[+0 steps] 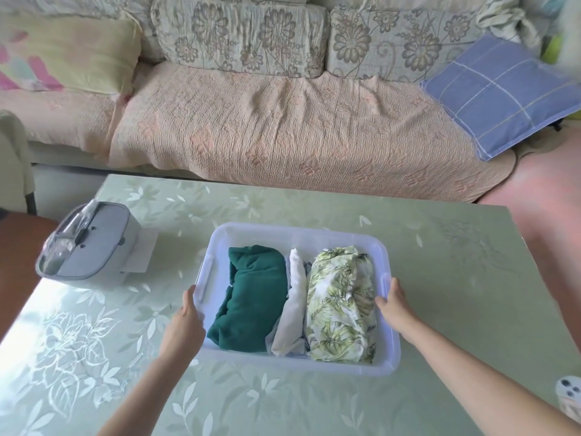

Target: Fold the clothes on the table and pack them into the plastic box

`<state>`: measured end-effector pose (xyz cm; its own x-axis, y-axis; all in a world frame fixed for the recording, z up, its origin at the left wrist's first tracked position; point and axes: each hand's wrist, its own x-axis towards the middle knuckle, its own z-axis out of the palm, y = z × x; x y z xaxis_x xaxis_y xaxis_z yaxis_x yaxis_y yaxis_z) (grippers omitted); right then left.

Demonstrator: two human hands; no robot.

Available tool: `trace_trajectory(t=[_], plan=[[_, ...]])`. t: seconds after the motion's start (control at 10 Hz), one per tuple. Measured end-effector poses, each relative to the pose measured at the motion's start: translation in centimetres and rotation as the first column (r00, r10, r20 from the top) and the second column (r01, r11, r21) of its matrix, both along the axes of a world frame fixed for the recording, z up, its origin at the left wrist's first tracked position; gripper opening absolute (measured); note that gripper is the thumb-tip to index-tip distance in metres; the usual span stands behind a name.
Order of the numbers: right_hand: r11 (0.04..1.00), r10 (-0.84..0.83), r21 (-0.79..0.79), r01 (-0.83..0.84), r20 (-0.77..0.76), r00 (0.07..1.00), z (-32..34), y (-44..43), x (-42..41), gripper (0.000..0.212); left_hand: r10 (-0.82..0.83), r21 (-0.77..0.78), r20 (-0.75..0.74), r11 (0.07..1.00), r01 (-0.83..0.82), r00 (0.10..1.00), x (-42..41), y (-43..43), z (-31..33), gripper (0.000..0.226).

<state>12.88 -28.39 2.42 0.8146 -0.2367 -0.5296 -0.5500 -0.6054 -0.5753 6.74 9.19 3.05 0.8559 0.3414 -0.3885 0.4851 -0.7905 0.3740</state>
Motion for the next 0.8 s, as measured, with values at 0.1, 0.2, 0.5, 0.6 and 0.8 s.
trace_trajectory(t=[0.1, 0.2, 0.5, 0.6, 0.8], plan=[[1.000, -0.001, -0.014, 0.001, 0.009, 1.000, -0.2, 0.0, -0.1, 0.049, -0.025, 0.055, -0.023, 0.998, 0.026, 0.999, 0.1, -0.3, -0.2, 0.076], [1.000, 0.000, -0.014, 0.000, 0.004, 1.000, -0.1, 0.1, -0.1, 0.049, 0.007, 0.032, -0.032, 0.999, -0.006, 0.999, 0.1, -0.2, -0.3, 0.078], [0.998, 0.019, -0.053, -0.021, -0.038, 0.999, 0.4, 0.1, -0.1, 0.053, 0.008, -0.068, -0.018, 0.998, -0.009, 1.000, -0.1, -0.5, 0.3, 0.075], [0.995, 0.057, -0.078, -0.066, -0.106, 0.993, 1.2, 0.1, -0.3, 0.065, 0.033, -0.138, -0.063, 0.990, -0.041, 0.997, 0.2, -0.1, 0.7, 0.071], [0.999, -0.036, -0.006, 0.037, 0.144, 0.989, 5.0, -0.8, -0.1, 0.055, 0.061, -0.339, -0.056, 0.938, -0.077, 0.997, 2.8, 2.9, 3.8, 0.056]])
